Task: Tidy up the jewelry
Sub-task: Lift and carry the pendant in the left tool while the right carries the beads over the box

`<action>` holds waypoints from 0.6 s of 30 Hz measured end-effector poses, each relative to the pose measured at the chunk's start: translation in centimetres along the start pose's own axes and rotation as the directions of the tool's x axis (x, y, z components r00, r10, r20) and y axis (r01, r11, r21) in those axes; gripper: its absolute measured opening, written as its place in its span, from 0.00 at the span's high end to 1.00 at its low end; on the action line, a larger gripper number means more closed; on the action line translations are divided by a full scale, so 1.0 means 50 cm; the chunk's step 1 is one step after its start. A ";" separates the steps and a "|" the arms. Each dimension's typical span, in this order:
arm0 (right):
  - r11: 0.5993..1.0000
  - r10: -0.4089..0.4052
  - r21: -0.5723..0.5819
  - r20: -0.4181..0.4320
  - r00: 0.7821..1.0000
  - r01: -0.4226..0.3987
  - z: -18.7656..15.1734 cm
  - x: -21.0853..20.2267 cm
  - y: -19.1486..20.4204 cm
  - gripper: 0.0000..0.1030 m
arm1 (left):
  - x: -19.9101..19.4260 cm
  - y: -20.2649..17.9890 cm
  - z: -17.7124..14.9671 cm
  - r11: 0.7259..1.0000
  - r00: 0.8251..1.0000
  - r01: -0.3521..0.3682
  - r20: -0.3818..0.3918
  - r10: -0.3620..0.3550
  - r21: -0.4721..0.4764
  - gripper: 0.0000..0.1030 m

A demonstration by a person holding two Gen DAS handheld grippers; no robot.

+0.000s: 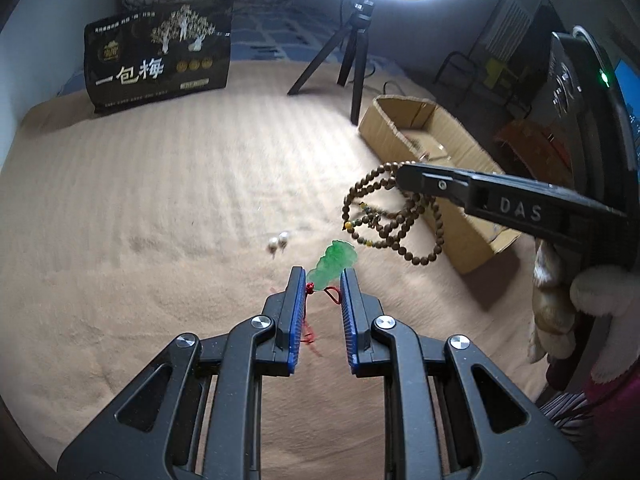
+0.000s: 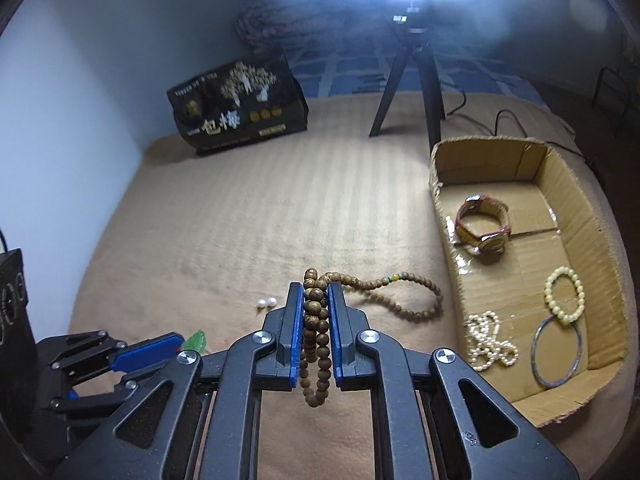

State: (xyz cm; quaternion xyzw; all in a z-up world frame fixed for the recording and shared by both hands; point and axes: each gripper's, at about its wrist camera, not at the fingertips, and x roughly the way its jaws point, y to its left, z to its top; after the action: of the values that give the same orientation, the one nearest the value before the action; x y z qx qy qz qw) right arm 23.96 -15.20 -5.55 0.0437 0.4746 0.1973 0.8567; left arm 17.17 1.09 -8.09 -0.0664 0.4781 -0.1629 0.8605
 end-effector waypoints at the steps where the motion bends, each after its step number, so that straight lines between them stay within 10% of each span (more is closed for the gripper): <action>1: 1.000 0.004 0.001 0.010 1.000 -0.004 0.000 -0.010 -0.002 0.90 | -0.002 -0.003 0.005 1.000 1.000 0.003 0.006 -0.003 -0.001 0.84; 18: 0.999 0.006 -0.032 0.168 0.986 0.000 0.016 -0.151 -0.020 0.90 | -0.075 -0.087 0.081 0.997 0.988 0.073 0.134 -0.073 0.007 0.84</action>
State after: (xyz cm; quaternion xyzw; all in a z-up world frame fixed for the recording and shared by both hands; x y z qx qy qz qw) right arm 21.33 -18.88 0.64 0.0473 0.3973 0.2017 0.8940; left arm 17.81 -1.86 -1.77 -0.0936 0.4163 -0.1899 0.8842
